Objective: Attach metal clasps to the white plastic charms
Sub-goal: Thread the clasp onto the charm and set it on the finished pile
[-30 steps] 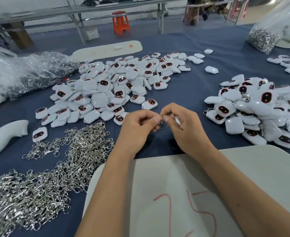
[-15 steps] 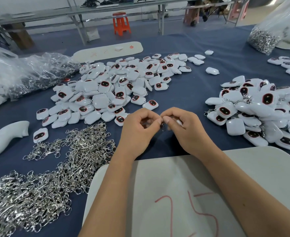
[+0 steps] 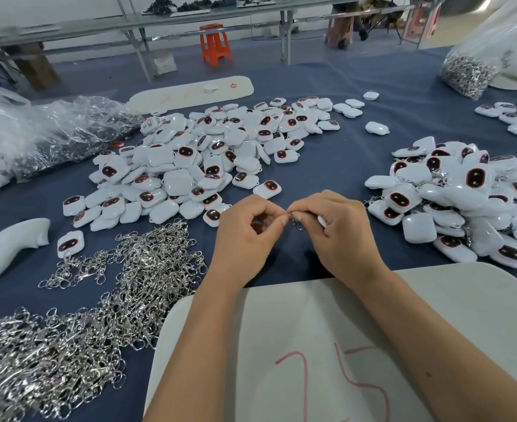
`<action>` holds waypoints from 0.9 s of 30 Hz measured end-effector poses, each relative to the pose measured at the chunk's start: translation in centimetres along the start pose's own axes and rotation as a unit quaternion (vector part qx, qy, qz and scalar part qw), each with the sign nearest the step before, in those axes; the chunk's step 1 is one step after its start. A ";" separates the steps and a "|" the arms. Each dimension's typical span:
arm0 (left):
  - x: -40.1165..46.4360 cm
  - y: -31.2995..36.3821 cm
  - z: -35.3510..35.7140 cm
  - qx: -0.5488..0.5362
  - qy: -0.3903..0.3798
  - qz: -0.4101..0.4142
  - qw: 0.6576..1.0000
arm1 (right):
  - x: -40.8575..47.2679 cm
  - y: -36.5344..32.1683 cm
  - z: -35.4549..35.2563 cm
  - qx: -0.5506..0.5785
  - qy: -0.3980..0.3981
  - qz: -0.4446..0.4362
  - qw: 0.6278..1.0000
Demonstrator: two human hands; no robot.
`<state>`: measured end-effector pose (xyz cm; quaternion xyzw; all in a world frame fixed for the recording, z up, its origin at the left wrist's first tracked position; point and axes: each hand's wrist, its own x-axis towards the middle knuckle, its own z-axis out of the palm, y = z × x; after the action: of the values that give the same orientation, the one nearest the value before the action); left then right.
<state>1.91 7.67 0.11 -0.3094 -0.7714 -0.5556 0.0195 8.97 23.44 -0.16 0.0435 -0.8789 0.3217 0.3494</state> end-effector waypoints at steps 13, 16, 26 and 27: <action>0.2 -0.1 1.1 0.051 0.041 0.093 0.994 | 0.1 0.9 0.1 0.140 -0.047 0.130 0.980; 0.2 -0.2 1.1 0.059 0.044 0.108 0.991 | 0.3 1.1 -0.2 0.174 -0.075 0.157 0.969; 0.1 -0.1 1.1 0.086 0.038 0.117 0.989 | 0.0 0.3 0.0 0.055 0.000 0.054 0.997; 0.1 -0.1 1.2 0.089 0.038 0.115 0.989 | 0.0 0.3 0.0 0.026 0.006 0.032 0.999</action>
<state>2.18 8.78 -0.37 -0.3714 -0.7757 -0.4906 0.1402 8.88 23.66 -0.33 0.0222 -0.8693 0.3557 0.3426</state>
